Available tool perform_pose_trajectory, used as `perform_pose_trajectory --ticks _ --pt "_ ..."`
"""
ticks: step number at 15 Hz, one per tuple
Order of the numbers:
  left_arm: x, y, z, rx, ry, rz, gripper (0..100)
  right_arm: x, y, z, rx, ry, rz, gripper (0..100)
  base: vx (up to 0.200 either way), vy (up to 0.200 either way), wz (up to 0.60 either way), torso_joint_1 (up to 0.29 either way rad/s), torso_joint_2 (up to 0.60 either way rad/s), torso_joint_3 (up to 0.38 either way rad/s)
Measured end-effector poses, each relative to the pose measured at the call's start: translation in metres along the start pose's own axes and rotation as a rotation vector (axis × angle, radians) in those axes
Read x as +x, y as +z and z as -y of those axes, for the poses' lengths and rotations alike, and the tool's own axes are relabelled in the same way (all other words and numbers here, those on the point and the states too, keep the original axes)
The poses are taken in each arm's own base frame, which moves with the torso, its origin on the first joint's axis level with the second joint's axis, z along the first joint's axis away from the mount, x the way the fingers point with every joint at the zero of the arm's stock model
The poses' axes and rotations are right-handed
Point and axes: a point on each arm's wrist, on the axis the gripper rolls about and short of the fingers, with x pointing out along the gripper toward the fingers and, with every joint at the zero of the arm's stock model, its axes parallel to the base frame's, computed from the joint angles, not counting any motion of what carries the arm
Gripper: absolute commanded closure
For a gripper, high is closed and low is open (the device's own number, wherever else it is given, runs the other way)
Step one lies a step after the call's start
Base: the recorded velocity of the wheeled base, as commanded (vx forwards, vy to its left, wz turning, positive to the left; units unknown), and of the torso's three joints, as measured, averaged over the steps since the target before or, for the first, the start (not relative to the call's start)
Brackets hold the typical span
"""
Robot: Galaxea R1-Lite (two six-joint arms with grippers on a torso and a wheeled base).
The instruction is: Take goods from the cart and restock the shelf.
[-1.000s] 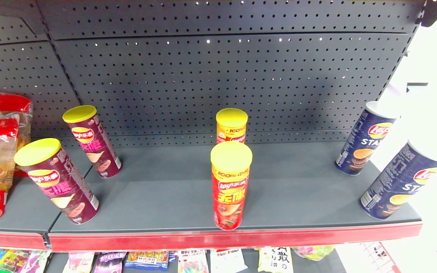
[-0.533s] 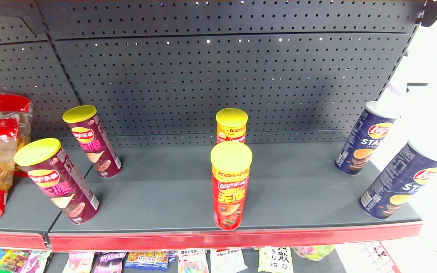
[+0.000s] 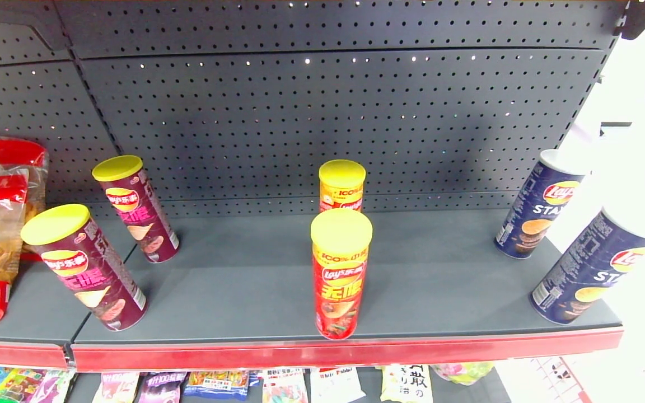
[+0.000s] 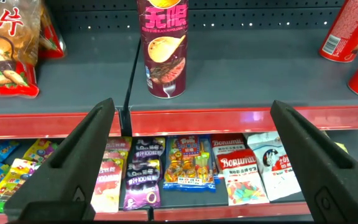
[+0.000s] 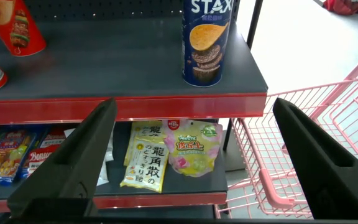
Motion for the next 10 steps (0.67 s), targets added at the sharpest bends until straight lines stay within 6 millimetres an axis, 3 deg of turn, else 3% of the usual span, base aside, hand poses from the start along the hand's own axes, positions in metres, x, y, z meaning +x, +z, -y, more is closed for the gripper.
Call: perform_pose_trajectory --ticks 10 --pt "0.0000 0.0000 0.0000 0.000 0.000 0.000 0 0.0000 0.0000 0.0000 0.000 -0.002 0.000 0 0.000 0.000 0.00 0.000 0.00 0.000"
